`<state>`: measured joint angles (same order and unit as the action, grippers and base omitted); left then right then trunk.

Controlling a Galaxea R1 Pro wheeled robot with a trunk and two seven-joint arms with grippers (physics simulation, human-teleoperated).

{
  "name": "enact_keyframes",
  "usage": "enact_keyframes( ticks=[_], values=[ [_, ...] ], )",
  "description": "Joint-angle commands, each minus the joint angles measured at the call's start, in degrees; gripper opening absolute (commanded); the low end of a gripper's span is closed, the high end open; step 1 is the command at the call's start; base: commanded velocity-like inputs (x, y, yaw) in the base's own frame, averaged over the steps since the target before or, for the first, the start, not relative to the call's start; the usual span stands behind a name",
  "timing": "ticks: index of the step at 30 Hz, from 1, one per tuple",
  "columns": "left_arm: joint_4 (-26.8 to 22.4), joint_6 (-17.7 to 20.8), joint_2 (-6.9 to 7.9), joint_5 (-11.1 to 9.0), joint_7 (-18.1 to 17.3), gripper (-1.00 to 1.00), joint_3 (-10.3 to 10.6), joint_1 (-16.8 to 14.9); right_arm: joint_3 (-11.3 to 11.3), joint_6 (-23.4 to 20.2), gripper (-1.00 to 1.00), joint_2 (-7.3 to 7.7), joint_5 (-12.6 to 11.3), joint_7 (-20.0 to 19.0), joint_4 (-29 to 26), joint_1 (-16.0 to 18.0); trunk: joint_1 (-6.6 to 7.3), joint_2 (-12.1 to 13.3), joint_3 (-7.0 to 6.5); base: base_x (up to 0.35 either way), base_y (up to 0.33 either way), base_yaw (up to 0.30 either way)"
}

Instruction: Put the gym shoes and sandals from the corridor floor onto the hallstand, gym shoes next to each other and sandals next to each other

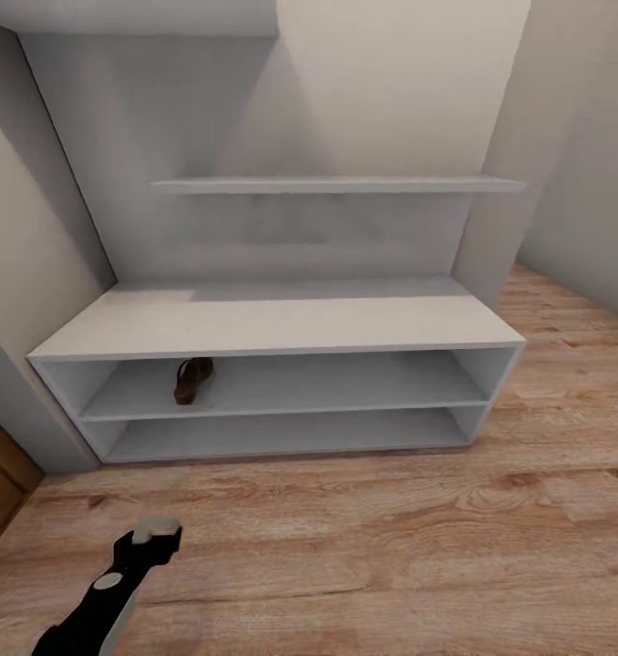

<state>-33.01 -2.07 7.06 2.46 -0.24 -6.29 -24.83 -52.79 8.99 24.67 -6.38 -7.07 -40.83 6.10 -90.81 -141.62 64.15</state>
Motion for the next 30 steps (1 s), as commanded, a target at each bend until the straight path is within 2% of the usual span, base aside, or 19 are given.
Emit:
enact_keyframes(
  ticks=[1, 2, 3, 4, 7, 8, 11, 13, 17, 18, 21, 22, 24, 25, 26, 30],
  values=[
    [0.1, -2.7, 0.25, -0.6, -3.4, 1.00, -0.2, 1.6, -0.2, 0.2, -1.00, -0.02, -0.6, -0.6, 0.1, 0.1, 0.02, 0.0, 0.04, -0.019, 0.000, 0.000],
    [0.4, -6.2, 0.91, -1.8, -8.4, 1.00, -0.2, 3.9, -0.1, 0.2, -1.00, -0.04, -0.6, -0.6, 0.2, 0.1, 0.02, 0.0, 0.04, -0.010, 0.000, 0.000],
    [0.5, -7.4, 1.18, -2.2, -10.0, 1.00, -0.2, 4.7, -0.1, 0.2, -1.00, -0.05, -0.6, -0.6, 0.3, 0.1, 0.02, 0.0, 0.04, -0.008, 0.000, 0.000],
    [0.7, -10.5, 1.95, -3.5, -14.3, 1.00, -0.2, 6.9, -0.1, 0.2, -1.00, -0.07, -0.6, -0.6, 0.4, 0.1, 0.02, 0.0, 0.04, -0.004, 0.000, 0.000],
    [1.1, -15.0, 2.57, -5.0, -20.3, 1.00, -0.1, 10.4, 0.0, 0.2, -1.00, -0.36, -0.6, -0.7, 0.4, 0.1, 0.02, 0.0, 0.04, -0.002, 0.000, 0.000],
    [1.3, -16.7, 2.81, -5.3, -23.9, 1.00, -0.1, 12.5, 0.0, 0.2, -1.00, -0.62, -0.6, -0.7, 0.4, 0.1, 0.02, 0.0, 0.04, 0.000, 0.000, 0.000],
    [1.5, -18.1, 3.07, -5.6, -30.2, 1.00, -0.1, 15.1, 0.0, 0.2, -1.00, -0.86, -0.6, -0.7, 0.4, 0.1, 0.02, 0.0, 0.04, 0.000, 0.000, 0.000],
    [1.5, -18.3, 3.18, -5.6, -32.7, 1.00, -0.1, 15.7, 0.0, 0.2, -1.00, -0.91, -0.6, -0.7, 0.4, 0.1, 0.02, 0.0, 0.04, 0.000, 0.000, 0.000],
    [2.7, -18.5, 2.97, -5.6, -34.7, 1.00, -0.1, 16.1, 0.1, 0.2, -1.00, -1.82, -0.6, -0.7, 0.3, 0.1, 0.02, 0.0, 0.04, 0.000, 0.000, 0.000],
    [4.3, -18.6, 2.99, -5.6, -35.3, 1.00, -0.2, 16.2, 0.0, 0.2, -1.00, -3.04, -0.7, -0.7, 0.1, 0.1, 0.02, 0.0, 0.04, 0.000, 0.000, 0.000],
    [4.5, -18.6, 3.02, -5.6, -35.3, 1.00, -0.2, 16.3, 0.0, 0.3, -1.00, -3.23, -0.7, -0.7, 0.1, 0.1, 0.02, 0.0, 0.04, 0.000, 0.000, 0.000],
    [4.6, -18.6, 2.87, -5.6, -35.4, 1.00, -0.2, 16.3, 0.0, 0.4, -1.00, -4.59, -0.7, -0.7, 0.3, 0.1, 0.02, 0.0, 0.04, 0.000, 0.000, 0.000],
    [4.6, -18.6, 2.91, -5.6, -35.4, 1.00, -0.2, 16.3, 0.0, 0.4, -1.00, -5.47, -0.7, -0.7, 0.2, 0.1, 0.02, 0.0, 0.04, 0.000, 0.000, 0.000],
    [4.6, -18.6, 2.95, -5.6, -35.4, 1.00, -0.2, 16.3, 0.8, 0.4, -1.00, -6.99, -0.6, -0.7, 0.2, 0.1, 0.02, 0.0, 0.04, 0.000, 0.000, 0.000],
    [4.6, -18.6, 2.99, -5.7, -35.3, 1.00, -0.2, 16.3, 1.9, 0.5, -1.00, -7.13, -0.6, -0.7, 0.3, 0.1, 0.02, 0.0, 0.04, -0.032, -0.009, 0.000],
    [4.6, -18.7, 3.09, -6.1, -35.3, 1.00, -0.7, 16.3, 3.1, 0.5, -1.00, -7.22, -0.6, -0.7, 0.5, 0.1, 0.02, 0.0, 0.04, -0.141, -0.075, 0.000]
  ],
)
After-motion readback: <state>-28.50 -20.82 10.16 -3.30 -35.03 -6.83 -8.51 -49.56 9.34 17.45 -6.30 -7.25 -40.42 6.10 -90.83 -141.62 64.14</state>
